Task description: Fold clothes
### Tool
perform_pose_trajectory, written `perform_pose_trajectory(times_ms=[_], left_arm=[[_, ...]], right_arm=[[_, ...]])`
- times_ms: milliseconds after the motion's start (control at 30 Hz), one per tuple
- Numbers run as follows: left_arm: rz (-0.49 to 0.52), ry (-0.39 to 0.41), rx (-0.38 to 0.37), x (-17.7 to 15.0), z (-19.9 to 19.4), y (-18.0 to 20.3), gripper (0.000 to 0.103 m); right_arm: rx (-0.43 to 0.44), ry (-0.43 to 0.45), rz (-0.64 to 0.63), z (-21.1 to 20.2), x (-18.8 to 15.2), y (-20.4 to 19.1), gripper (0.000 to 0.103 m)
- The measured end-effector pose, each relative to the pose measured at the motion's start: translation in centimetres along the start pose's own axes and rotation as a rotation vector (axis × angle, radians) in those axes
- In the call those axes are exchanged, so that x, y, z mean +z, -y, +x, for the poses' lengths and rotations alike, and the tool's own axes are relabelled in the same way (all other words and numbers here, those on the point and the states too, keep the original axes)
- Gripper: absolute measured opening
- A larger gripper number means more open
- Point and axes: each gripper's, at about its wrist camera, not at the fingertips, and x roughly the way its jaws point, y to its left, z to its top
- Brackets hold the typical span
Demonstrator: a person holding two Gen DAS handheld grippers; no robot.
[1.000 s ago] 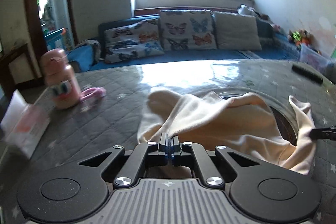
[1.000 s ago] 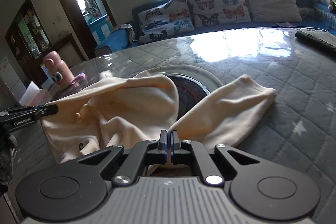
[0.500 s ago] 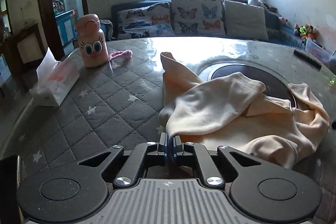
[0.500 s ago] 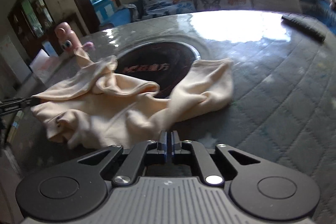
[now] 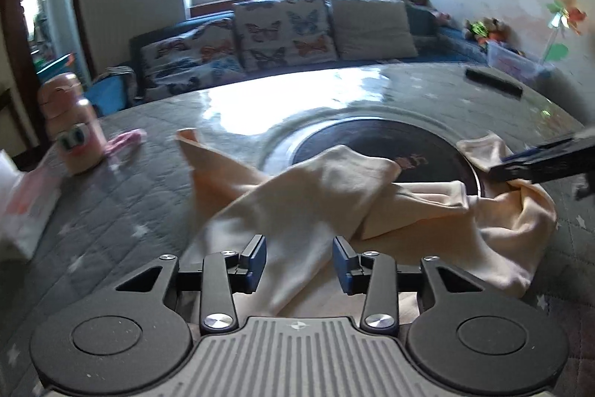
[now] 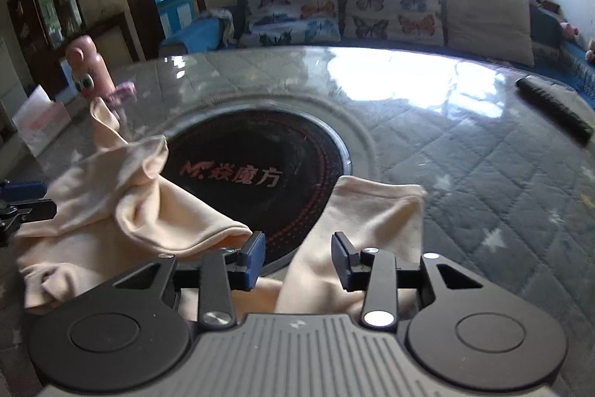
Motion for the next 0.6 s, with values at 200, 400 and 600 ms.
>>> perform_pose_trajectory(times_ms=[200,400,600], left_arm=[[0.087,-0.029,-0.032,0.6,3.2,2.0,0.045],[0.141,-0.059,-0.025,0.3,5.4,2.8,0.043],[0.087,-0.050,0.017,0.5,5.6,1.3,0.011]], right_arm=[[-0.028,-0.029,-0.019,2.5,-0.1,-0.2,0.037],[-0.059,-0.013,-0.001,1.9,-0.4,1.0,0.003],[-0.120,0.028,0.045,0.2,-0.7,3.0,0.002]])
